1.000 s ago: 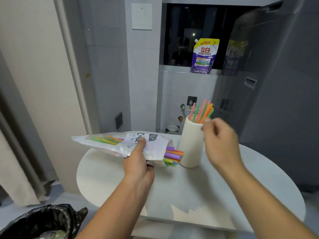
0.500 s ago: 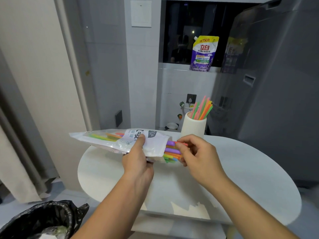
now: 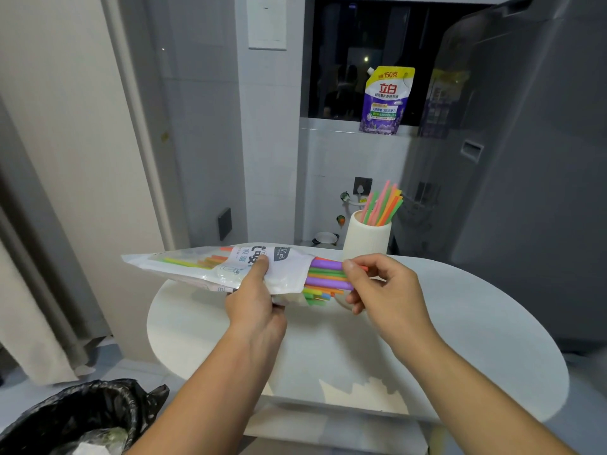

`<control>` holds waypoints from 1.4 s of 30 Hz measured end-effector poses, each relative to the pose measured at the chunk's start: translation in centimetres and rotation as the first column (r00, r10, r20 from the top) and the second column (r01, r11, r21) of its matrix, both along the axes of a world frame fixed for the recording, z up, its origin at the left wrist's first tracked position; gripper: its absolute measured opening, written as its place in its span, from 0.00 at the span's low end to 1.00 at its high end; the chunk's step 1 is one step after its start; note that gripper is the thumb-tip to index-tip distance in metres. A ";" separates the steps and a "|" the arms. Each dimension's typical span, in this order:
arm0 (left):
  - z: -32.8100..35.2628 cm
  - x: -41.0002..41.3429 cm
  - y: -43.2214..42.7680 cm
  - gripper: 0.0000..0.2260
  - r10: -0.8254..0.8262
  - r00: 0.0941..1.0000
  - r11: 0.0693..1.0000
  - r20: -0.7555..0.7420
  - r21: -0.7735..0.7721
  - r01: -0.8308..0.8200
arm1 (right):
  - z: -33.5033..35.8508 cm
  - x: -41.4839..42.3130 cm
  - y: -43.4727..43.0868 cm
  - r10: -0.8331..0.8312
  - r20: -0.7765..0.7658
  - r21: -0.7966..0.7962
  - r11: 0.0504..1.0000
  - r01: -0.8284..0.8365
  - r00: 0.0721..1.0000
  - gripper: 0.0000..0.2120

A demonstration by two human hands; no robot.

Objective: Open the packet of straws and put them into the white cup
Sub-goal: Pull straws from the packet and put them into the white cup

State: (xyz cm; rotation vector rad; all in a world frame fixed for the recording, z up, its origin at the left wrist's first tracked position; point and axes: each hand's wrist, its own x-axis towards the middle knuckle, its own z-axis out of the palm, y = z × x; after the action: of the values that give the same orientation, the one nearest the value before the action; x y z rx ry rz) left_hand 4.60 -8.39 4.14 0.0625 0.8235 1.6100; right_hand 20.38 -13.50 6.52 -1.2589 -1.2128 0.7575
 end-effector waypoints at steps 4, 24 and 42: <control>0.1 0.2 -0.1 0.21 0.000 1.000 1.000 -0.025 0.018 0.000 | 0.0 0.0 0.1 0.009 0.024 -0.029 1.000 -0.008 1.000 0.08; 0.1 -0.2 0.1 0.21 0.013 0.999 1.000 -0.044 0.013 -0.012 | 1.4 2.9 0.2 0.033 0.063 -0.141 0.990 -0.024 0.997 0.03; 0.1 -1.1 0.5 0.22 0.065 0.998 0.998 -0.013 0.013 -0.065 | 0.1 1.5 0.2 0.005 -0.380 -0.116 0.992 -0.053 0.925 0.12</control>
State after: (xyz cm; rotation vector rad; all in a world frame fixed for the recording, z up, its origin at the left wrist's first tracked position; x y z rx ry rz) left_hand 3.49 -7.89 4.25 0.0563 0.8328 1.6777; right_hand 21.85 -13.34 6.64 -1.1291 -0.8791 1.0577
